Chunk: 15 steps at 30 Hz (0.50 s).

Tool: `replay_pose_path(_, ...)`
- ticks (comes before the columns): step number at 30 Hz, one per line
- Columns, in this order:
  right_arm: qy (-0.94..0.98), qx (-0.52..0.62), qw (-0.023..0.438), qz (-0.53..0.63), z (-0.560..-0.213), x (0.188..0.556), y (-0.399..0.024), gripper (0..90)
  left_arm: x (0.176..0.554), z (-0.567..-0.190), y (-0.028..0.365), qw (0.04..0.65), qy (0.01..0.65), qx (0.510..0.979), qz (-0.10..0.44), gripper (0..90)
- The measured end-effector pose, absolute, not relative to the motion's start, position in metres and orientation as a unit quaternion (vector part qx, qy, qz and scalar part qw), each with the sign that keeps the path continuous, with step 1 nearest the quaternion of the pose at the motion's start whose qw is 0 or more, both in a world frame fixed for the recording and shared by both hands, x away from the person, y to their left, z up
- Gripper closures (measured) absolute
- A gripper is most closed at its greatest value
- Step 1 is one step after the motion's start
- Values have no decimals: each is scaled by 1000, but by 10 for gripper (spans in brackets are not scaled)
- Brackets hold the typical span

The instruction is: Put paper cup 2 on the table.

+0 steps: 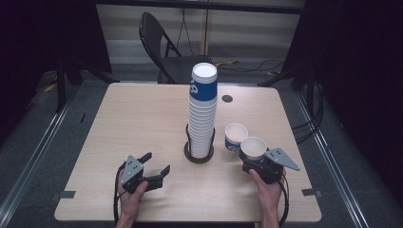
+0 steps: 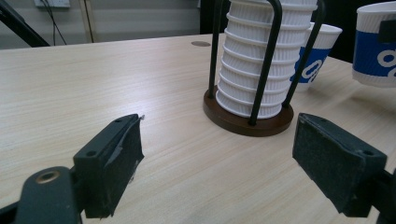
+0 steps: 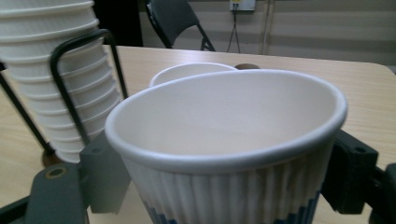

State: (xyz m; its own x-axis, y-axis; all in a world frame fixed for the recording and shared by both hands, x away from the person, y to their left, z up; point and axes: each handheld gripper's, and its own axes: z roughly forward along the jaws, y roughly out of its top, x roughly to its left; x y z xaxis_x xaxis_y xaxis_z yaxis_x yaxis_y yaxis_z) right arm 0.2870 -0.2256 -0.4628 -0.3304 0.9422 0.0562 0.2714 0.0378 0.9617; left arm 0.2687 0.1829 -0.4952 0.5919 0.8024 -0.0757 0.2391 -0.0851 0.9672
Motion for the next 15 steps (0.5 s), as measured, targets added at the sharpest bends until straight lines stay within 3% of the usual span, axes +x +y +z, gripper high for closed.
replay_pose_path(15, 622, 522, 331, 481, -481, 314, -244, 179, 267, -496, 183, 566, 376, 689, 254, 157)
